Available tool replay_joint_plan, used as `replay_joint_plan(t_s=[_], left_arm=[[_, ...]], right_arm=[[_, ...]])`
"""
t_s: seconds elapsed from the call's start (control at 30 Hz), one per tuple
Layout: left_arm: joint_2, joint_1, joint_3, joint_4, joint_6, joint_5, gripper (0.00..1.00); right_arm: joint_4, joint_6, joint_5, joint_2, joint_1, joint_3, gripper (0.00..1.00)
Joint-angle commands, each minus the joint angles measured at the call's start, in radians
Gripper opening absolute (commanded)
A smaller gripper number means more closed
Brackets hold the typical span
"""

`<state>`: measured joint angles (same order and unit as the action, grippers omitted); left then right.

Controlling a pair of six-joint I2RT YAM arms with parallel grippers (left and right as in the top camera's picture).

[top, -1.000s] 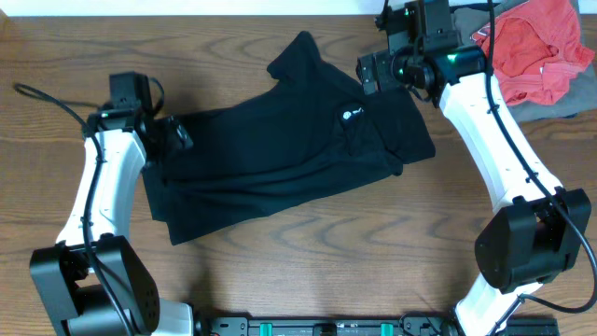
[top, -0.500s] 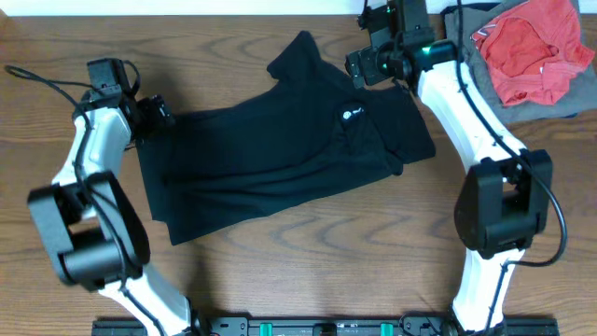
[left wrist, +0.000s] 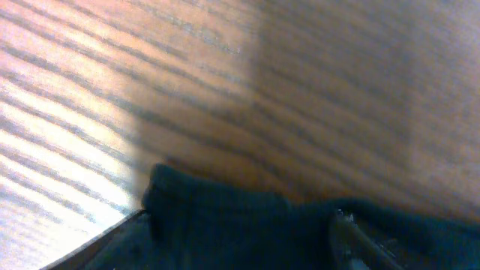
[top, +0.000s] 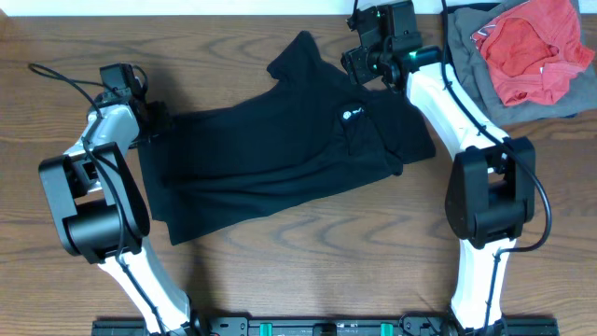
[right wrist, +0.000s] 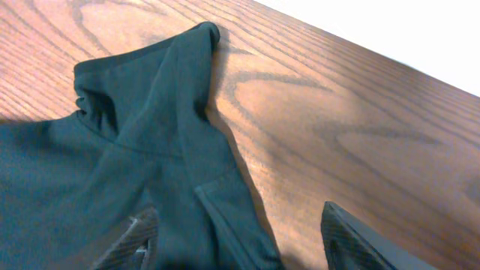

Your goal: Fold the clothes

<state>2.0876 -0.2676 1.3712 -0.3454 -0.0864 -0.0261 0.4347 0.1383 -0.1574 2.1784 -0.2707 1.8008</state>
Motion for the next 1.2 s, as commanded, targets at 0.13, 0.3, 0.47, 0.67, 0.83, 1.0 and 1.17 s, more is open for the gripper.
replay_joint_plan(t_s=[0.13, 0.3, 0.47, 0.67, 0.83, 1.0, 1.17], left_arm=[[0.033, 0.000, 0.021, 0.027, 0.023, 0.000, 0.28], [0.030, 0.000, 0.021, 0.006, 0.023, 0.000, 0.06], [0.008, 0.000, 0.021, -0.071, 0.021, 0.000, 0.06], [0.000, 0.000, 0.021, -0.131, 0.000, 0.000, 0.06], [0.000, 0.000, 0.021, -0.131, 0.000, 0.000, 0.06], [0.000, 0.000, 0.021, -0.128, 0.000, 0.000, 0.06], [0.000, 0.000, 0.021, -0.129, 0.000, 0.000, 0.06]], right_arm=[[-0.101, -0.003, -0.005, 0.056, -0.025, 0.021, 0.57], [-0.224, -0.024, -0.026, 0.108, -0.034, 0.021, 0.54], [-0.314, -0.096, -0.096, 0.187, -0.039, 0.057, 0.54], [-0.304, -0.176, -0.166, 0.331, -0.044, 0.211, 0.55], [-0.265, -0.198, -0.211, 0.433, -0.053, 0.323, 0.56], [-0.259, -0.205, -0.201, 0.453, -0.063, 0.333, 0.47], [-0.251, -0.212, -0.174, 0.453, -0.064, 0.333, 0.15]])
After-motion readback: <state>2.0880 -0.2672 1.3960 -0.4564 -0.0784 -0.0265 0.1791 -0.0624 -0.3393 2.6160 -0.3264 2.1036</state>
